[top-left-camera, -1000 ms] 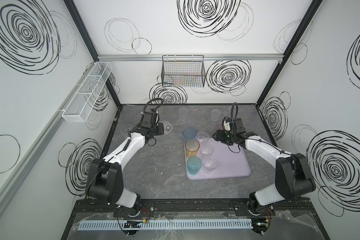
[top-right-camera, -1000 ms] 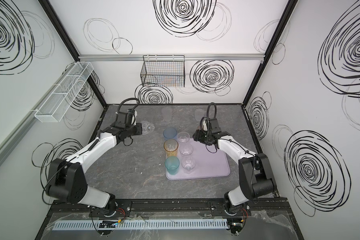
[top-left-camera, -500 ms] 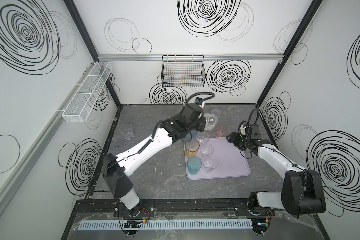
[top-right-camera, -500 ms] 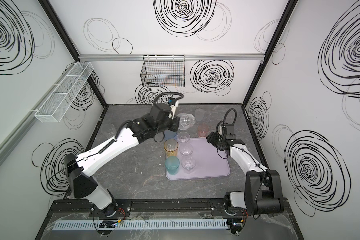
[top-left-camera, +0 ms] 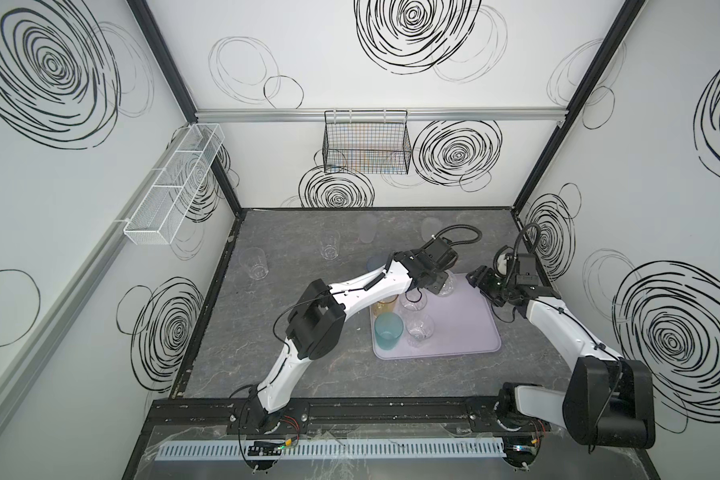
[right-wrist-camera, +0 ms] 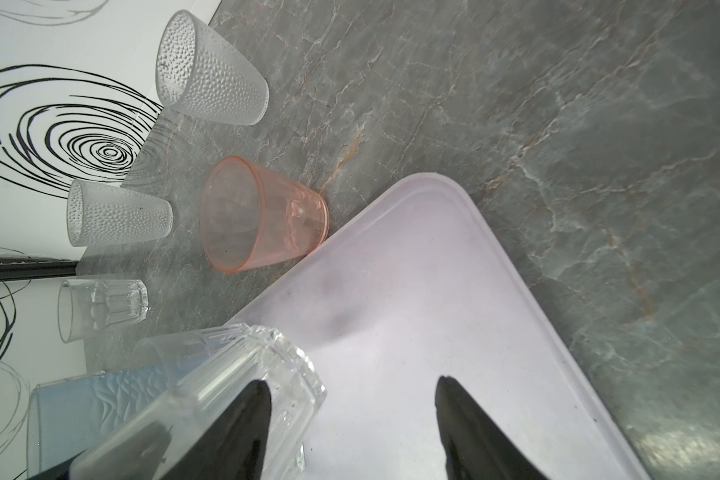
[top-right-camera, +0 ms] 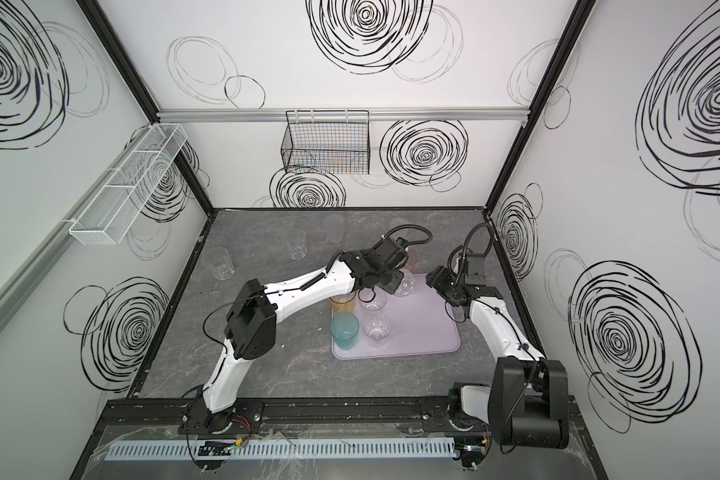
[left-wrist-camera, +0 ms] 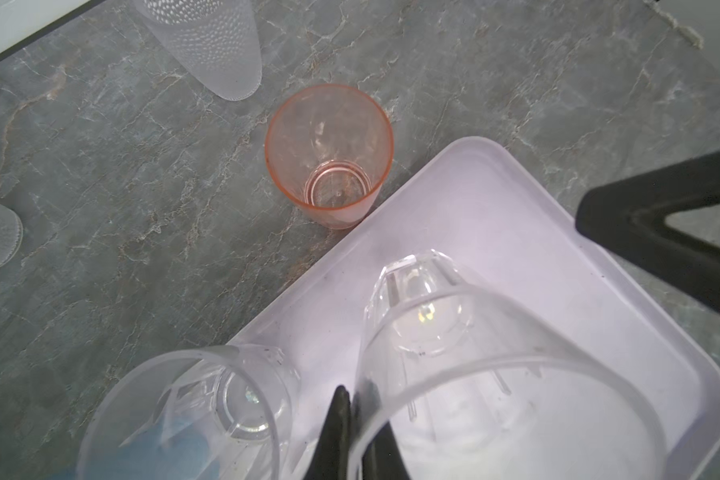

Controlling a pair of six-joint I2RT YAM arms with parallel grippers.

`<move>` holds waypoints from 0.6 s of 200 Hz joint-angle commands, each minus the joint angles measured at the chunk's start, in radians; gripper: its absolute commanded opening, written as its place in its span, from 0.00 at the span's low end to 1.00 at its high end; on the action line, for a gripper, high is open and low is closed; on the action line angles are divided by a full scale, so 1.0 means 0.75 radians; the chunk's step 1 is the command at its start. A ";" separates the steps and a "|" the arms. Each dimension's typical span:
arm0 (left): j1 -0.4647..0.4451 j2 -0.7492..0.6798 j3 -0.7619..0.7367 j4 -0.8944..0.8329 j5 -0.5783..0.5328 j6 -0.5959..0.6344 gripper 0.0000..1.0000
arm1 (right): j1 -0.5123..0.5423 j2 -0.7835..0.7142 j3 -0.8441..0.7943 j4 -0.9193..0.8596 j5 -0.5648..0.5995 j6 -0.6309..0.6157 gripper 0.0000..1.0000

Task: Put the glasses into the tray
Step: 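Carry the clear glass over the tray while the right gripper nears the pink glass, then lower the held clear glass onto the tray and open the left gripper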

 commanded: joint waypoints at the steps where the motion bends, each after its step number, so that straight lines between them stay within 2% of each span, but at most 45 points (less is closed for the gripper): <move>1: 0.000 0.035 0.093 -0.009 -0.031 0.061 0.00 | 0.031 -0.017 -0.046 -0.019 0.004 -0.009 0.67; 54: -0.004 0.131 0.171 -0.104 -0.043 0.118 0.02 | 0.106 -0.060 -0.120 -0.035 0.064 -0.011 0.67; 60: -0.004 0.139 0.175 -0.110 -0.037 0.119 0.08 | 0.109 -0.060 -0.118 -0.038 0.068 -0.011 0.67; 120: 0.006 0.185 0.258 -0.150 -0.010 0.117 0.20 | 0.117 -0.001 -0.114 0.001 0.080 -0.020 0.64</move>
